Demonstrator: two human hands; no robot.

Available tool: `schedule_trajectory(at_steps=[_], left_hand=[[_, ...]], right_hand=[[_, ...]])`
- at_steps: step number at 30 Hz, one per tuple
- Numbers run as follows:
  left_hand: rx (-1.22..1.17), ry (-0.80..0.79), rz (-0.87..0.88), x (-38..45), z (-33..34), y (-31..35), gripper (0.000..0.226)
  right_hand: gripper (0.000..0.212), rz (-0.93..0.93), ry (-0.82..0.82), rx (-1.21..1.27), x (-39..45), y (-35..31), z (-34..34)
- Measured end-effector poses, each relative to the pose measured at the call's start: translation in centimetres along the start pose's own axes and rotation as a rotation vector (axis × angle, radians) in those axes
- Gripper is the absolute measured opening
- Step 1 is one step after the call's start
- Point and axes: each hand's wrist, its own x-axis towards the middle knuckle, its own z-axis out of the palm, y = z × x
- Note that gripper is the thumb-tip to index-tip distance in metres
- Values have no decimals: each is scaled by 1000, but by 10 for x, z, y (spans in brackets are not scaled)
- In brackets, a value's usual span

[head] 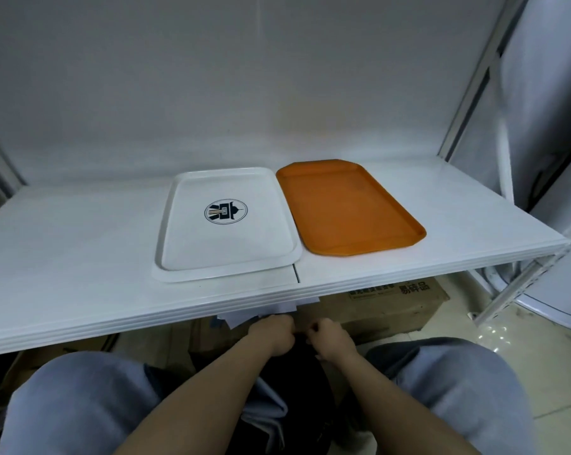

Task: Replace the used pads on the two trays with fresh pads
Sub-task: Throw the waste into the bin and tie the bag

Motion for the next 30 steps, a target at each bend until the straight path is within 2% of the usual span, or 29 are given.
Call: schedule_trajectory(at_steps=[5,8,11,18,21,30], left_hand=[[30,-16,33,15,5,12,20],[35,-43,46,21,12,19,35],[36,-63,79,31,19,24,31],[29,-169,92,56,39,17,45],[61,-190,96,65,49,11,47],[193,-155,154,80,74,2,43]], right_hand=[[17,91,65,159,15,19,-1],[37,146,30,233,33,41,12],[52,204,-3,261,61,71,32],[43,324,-41,315,69,81,53],[38,369,-111,300,74,91,63],[42,370,-231,388,65,100,79]])
